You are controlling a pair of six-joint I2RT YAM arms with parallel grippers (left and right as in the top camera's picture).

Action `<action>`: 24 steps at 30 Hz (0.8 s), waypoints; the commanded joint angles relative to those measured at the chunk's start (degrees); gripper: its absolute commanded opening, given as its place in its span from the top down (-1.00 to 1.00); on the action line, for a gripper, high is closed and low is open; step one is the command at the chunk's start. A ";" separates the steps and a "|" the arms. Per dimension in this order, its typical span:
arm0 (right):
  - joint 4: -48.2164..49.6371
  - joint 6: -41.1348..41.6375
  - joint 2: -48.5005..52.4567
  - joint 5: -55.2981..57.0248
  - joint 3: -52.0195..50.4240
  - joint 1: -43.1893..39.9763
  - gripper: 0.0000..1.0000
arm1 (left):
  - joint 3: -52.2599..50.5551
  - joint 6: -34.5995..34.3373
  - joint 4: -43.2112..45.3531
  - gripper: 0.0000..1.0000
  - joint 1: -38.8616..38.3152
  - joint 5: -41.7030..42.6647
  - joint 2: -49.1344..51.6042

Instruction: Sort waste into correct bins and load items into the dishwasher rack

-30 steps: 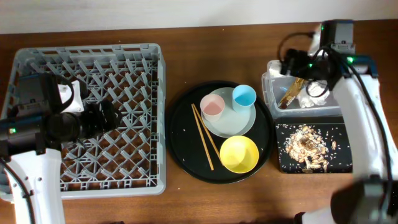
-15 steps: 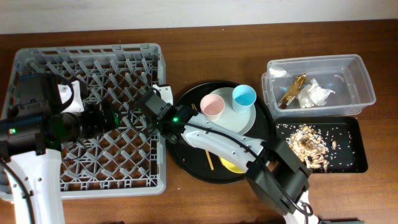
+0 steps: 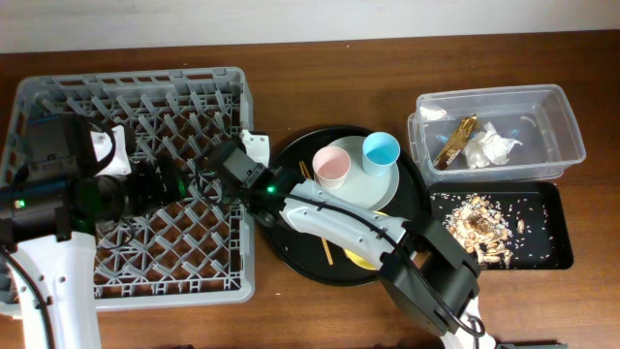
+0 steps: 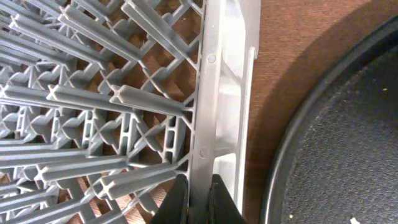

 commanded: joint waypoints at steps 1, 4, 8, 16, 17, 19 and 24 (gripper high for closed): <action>3.08 0.44 0.15 -3.96 0.33 2.89 0.92 | 0.52 -0.46 0.09 -0.99 0.09 0.02 -0.59; 4.07 0.46 0.15 -4.04 0.33 3.30 0.92 | 0.52 -0.46 0.07 -0.99 0.09 0.02 -0.59; 4.90 0.44 0.15 -4.02 0.33 3.48 0.92 | 0.52 -0.46 0.09 -0.99 0.09 0.02 -0.59; -11.17 -14.36 -17.88 -3.56 0.44 -4.22 0.04 | 0.52 -0.46 0.09 -0.99 0.09 0.02 -0.59; -19.04 -14.71 -22.21 -3.61 0.44 -7.19 0.50 | 0.52 -0.46 0.09 -0.99 0.09 0.02 -0.59; -30.95 -14.95 -24.83 -3.56 0.44 -12.44 0.92 | 0.52 -0.46 0.09 -0.99 0.09 0.02 -0.59; -56.63 -17.66 -24.68 1.60 0.24 -26.32 0.92 | 0.52 -0.46 0.07 -0.99 0.09 0.02 -0.59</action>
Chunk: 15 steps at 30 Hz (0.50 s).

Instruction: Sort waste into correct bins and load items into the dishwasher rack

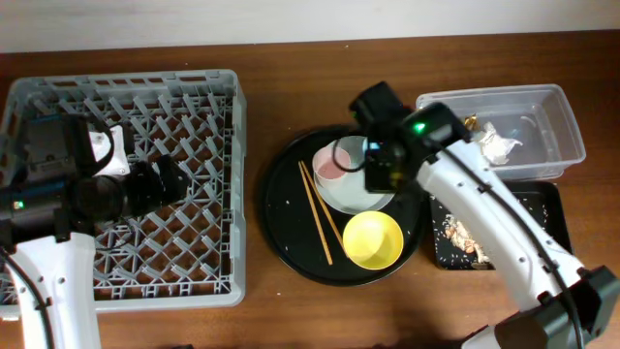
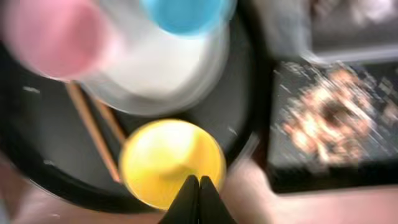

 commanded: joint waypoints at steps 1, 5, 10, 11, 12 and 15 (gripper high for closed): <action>-1.70 -0.61 0.07 1.11 -0.44 -2.60 0.92 | 0.52 -0.46 0.07 -0.99 -0.02 0.04 -0.55; 4.00 -0.61 0.07 -3.48 -5.66 4.28 0.92 | 0.52 -0.46 0.04 -0.99 -0.02 0.04 -0.55; 42.12 2.40 2.47 -7.89 -24.24 20.63 0.92 | 0.52 -0.46 0.07 -0.99 -0.02 0.04 -0.55; 49.22 2.40 3.54 -6.32 -26.40 22.64 0.92 | 0.52 -0.46 0.07 -0.99 -0.02 0.04 -0.55; 53.83 2.40 5.60 -0.09 -27.32 24.13 0.92 | 0.52 -0.46 0.07 -0.99 -0.02 0.04 -0.55; 60.13 2.45 12.90 2.91 -27.41 24.35 0.92 | 0.52 -0.46 0.07 -0.99 -0.02 0.04 -0.55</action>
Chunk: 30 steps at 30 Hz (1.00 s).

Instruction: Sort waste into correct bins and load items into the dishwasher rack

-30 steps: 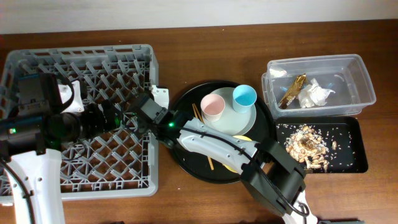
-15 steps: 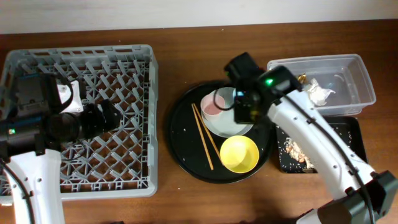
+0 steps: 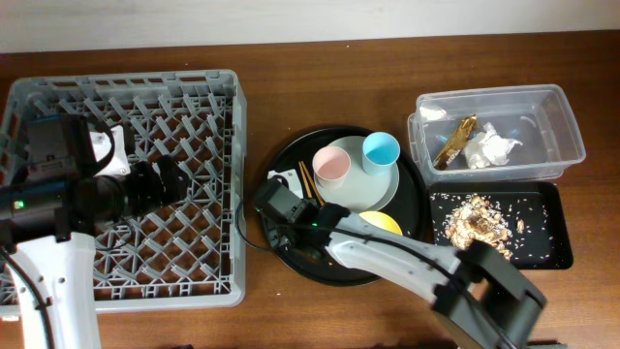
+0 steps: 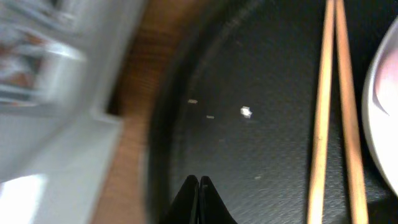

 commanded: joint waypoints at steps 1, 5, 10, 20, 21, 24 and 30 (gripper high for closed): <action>2.82 0.46 5.68 1.38 -0.70 -0.17 0.92 | 0.52 -0.46 0.11 -0.99 0.02 0.02 -0.48; 6.16 0.46 7.23 -5.75 -0.70 -0.20 0.92 | 0.52 -0.46 0.09 -0.99 0.02 0.02 -0.48; 7.37 2.62 8.15 -14.60 -0.70 -0.26 0.92 | 0.52 -0.46 0.09 -0.99 0.02 0.02 -0.48; 12.20 2.62 8.17 -17.62 -0.70 -1.95 0.92 | 0.52 -0.46 0.09 -0.99 0.02 0.02 -0.48; 12.17 2.62 8.15 -17.57 -0.70 -2.56 0.92 | 0.52 -0.46 0.11 -0.99 0.02 0.02 -0.48; 12.39 3.80 8.28 -17.57 -0.70 -5.60 0.92 | 0.52 -0.46 0.11 -0.99 0.02 0.02 -0.48; 12.57 7.21 9.44 -18.03 -0.70 -3.04 0.92 | 0.52 -0.46 0.11 -0.99 0.02 0.02 -0.48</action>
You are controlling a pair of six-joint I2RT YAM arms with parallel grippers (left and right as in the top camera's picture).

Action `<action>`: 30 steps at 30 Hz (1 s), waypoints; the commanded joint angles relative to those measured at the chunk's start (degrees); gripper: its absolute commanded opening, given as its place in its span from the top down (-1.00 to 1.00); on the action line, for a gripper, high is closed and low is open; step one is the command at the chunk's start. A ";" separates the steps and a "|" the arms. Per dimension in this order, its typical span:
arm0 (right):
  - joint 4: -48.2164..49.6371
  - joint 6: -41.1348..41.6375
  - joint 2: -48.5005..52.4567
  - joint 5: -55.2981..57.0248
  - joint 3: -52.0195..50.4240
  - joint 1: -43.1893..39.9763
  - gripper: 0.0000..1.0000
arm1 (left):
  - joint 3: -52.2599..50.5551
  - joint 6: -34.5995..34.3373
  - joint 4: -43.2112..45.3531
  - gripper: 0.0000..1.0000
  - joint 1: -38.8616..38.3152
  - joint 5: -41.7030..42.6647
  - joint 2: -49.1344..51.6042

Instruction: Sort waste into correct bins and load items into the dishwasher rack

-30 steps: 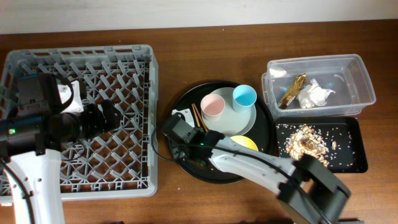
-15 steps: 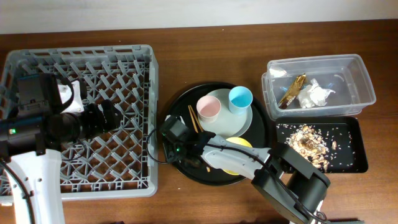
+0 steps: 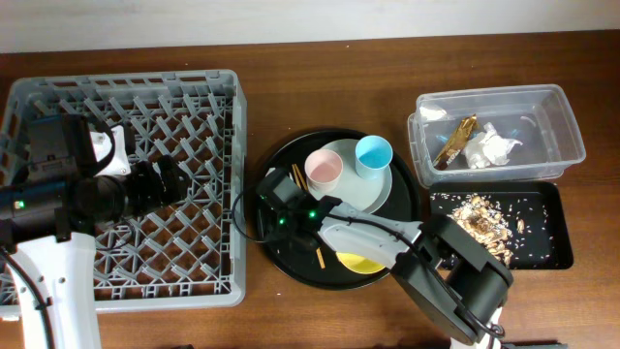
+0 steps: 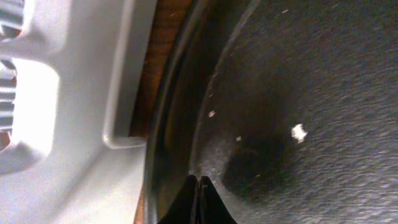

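The grey dishwasher rack [image 3: 194,87] stands at the left, its rim [image 4: 74,93] showing in the right wrist view. The round black tray [image 3: 291,267] holds a white plate [image 3: 373,189], a pink cup [image 3: 323,171], a blue cup [image 3: 373,155], chopsticks [image 3: 317,254] and a yellow bowl [image 3: 358,262] half hidden under my right arm. My right gripper [image 3: 271,194] is shut and empty, low over the tray's left rim [image 4: 168,124], tips [image 4: 199,182] together. My left gripper [image 3: 170,179] hangs over the rack; its jaws are not discernible.
A clear plastic bin [image 3: 552,107] with wrappers and crumpled paper stands at the back right. In front of it lies a black rectangular tray [image 3: 562,223] with food scraps. A narrow strip of wooden table separates the rack from the round tray.
My right gripper went from the tray floor beside the chopsticks to the tray's left rim. The tray and its dishes sit slightly further left. The left arm is unchanged.
My right gripper was first shut on the rack's right rim. By the following moment the rack stood further left and the gripper was high over the plate and yellow bowl. Then it was low inside the tray, and now at the tray's left rim, still shut.
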 commanded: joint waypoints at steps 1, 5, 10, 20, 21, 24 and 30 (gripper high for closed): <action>-0.04 2.25 0.81 -0.35 -0.26 0.76 0.92 | 0.52 -0.46 0.09 -0.99 0.04 0.02 -0.48; -0.02 2.45 0.81 -1.18 -0.26 1.51 0.92 | 0.52 -0.46 0.09 -0.99 0.04 0.00 -0.48; 0.09 2.43 0.81 -1.18 -0.26 2.86 0.91 | 0.52 -0.46 0.09 -0.99 0.04 0.02 -0.48; 0.90 -3.02 -7.26 -7.76 0.52 -1.90 0.58 | 0.52 -0.46 0.07 -0.99 0.04 0.02 -0.48; -3.52 -5.68 -12.81 -6.75 1.70 -4.48 0.55 | 0.52 -0.46 0.07 -0.99 0.04 0.02 -0.48; -31.41 -13.07 -25.66 -2.43 12.46 -23.15 0.83 | 0.52 -0.46 0.09 -0.99 0.04 0.02 -0.48; -41.40 -24.81 -13.62 -2.14 27.19 -57.88 0.92 | 0.52 -0.46 0.09 -0.99 0.04 0.02 -0.48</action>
